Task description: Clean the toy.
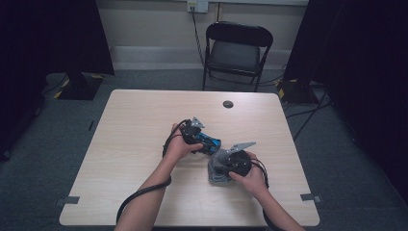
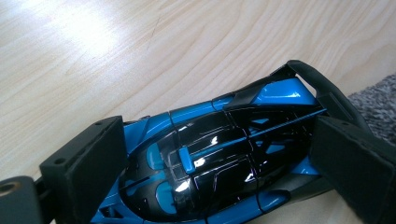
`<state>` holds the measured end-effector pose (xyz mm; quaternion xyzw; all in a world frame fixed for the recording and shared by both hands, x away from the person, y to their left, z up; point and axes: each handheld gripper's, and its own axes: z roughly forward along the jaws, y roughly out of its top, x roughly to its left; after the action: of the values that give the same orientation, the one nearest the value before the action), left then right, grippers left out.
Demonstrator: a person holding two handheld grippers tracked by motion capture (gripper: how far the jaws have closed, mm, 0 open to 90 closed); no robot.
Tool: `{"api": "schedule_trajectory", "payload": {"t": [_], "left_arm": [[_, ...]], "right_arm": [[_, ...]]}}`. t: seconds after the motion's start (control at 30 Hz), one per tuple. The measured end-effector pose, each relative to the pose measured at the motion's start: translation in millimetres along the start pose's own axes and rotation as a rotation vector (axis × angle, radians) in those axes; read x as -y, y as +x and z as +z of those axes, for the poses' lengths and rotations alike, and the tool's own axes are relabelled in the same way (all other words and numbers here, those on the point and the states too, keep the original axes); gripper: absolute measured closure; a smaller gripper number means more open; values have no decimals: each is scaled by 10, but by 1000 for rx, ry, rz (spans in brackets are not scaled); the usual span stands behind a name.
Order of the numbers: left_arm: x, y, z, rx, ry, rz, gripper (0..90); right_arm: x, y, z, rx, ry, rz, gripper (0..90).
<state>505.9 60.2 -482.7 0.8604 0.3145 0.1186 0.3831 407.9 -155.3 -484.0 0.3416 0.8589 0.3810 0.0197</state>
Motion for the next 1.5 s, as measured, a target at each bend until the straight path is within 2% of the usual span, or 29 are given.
{"api": "schedule_trajectory", "payload": {"t": [0.4, 0.67, 1.1, 1.3, 1.5], "left_arm": [[-3, 1, -1, 0, 3, 2, 39], [-4, 0, -1, 0, 5, 2, 39], [-9, 3, -1, -2, 8, 4, 39], [-10, 1, 1, -1, 7, 1, 39], [-8, 1, 0, -1, 5, 1, 39]], "right_arm": [[-13, 90, 37, -17, 7, -30, 744], [-10, 101, 41, -22, 7, -39, 744], [8, 150, 33, -59, 9, -61, 744], [-4, 200, -23, -96, 1, -87, 742], [-31, 217, -112, -87, 8, -118, 742]]}}
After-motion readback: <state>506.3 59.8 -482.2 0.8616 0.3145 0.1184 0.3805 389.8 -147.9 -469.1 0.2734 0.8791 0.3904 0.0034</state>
